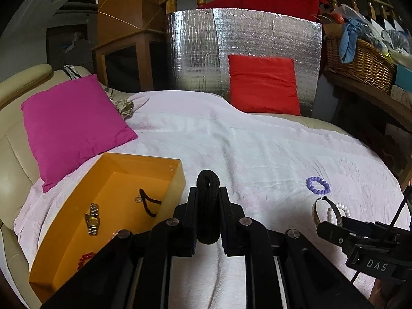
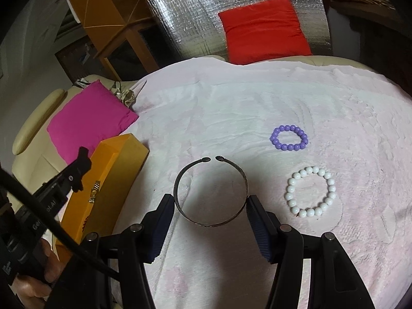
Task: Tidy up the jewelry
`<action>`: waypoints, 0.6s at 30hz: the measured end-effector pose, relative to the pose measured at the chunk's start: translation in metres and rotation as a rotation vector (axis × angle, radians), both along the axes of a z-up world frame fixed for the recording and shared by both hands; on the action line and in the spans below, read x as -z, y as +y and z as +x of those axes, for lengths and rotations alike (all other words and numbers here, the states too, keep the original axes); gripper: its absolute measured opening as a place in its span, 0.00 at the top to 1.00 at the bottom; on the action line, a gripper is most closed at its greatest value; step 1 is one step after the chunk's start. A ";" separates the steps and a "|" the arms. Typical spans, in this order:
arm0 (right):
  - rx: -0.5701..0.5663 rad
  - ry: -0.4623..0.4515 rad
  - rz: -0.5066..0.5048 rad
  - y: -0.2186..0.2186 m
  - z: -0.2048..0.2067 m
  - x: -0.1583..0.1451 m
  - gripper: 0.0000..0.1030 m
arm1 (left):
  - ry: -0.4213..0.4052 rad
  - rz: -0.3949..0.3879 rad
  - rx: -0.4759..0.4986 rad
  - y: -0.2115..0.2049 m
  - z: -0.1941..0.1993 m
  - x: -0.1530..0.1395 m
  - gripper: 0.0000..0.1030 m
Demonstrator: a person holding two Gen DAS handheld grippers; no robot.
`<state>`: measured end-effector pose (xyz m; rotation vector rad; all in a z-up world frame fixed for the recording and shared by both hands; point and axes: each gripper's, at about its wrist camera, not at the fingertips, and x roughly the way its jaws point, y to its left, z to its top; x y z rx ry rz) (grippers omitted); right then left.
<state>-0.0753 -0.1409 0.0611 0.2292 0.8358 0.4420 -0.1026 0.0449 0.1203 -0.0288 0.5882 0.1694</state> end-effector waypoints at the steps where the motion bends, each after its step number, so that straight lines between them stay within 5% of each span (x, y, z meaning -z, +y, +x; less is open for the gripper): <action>1: -0.005 -0.001 -0.002 0.002 -0.001 0.000 0.41 | -0.003 0.000 -0.001 0.001 -0.001 -0.001 0.85; 18: -0.053 -0.005 -0.082 0.020 -0.005 0.009 0.41 | 0.024 0.002 0.020 0.001 0.003 0.005 0.85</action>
